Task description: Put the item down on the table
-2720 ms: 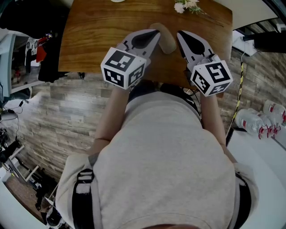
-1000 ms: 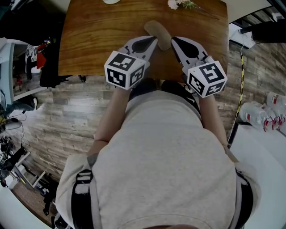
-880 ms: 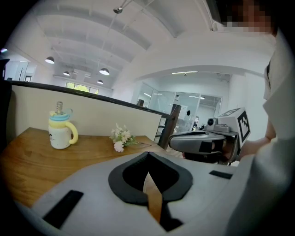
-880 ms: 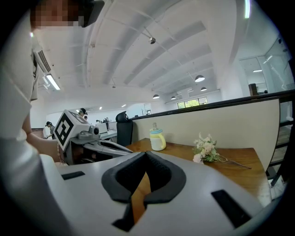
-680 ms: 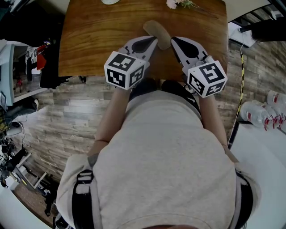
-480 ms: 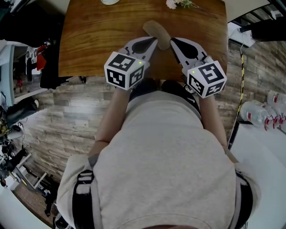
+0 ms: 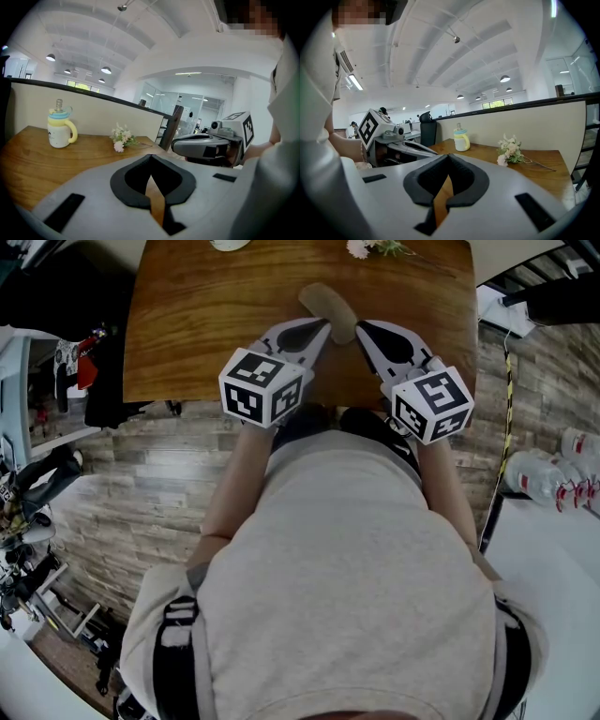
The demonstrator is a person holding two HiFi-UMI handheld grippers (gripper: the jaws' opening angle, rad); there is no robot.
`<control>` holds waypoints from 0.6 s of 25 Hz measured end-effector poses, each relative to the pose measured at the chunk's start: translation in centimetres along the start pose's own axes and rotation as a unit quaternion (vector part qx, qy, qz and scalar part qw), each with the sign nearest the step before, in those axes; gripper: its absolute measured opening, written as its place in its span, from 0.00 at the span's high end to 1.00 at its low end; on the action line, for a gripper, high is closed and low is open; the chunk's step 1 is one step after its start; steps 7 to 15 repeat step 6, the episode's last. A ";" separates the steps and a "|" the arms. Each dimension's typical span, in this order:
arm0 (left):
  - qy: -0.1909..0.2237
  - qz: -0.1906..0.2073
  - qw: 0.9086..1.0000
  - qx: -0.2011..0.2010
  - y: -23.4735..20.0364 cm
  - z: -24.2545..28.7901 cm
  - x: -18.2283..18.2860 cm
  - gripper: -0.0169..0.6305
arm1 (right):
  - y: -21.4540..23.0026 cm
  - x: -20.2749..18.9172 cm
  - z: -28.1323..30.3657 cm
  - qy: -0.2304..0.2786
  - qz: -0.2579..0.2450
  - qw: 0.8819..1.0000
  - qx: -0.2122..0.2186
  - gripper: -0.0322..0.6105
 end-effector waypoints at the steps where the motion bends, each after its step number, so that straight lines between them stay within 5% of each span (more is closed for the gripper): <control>1: 0.000 0.000 1.000 0.000 0.0 0.0 0.0 0.95 | 0.0 0.1 0.0 0.001 0.000 1.000 0.000 0.94; 15: -0.002 0.002 1.000 -0.002 0.2 0.1 0.0 0.95 | 0.1 0.3 -0.2 0.006 -0.002 1.000 -0.001 0.94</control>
Point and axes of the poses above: the fingertips, and each gripper's own axes: z forward along the fingers, y to its right, x out of its top, the point moved 3 cm from there along -z, backward along the fingers, and after that the axes turned 13 degrees about y, right-handed, at the moved point
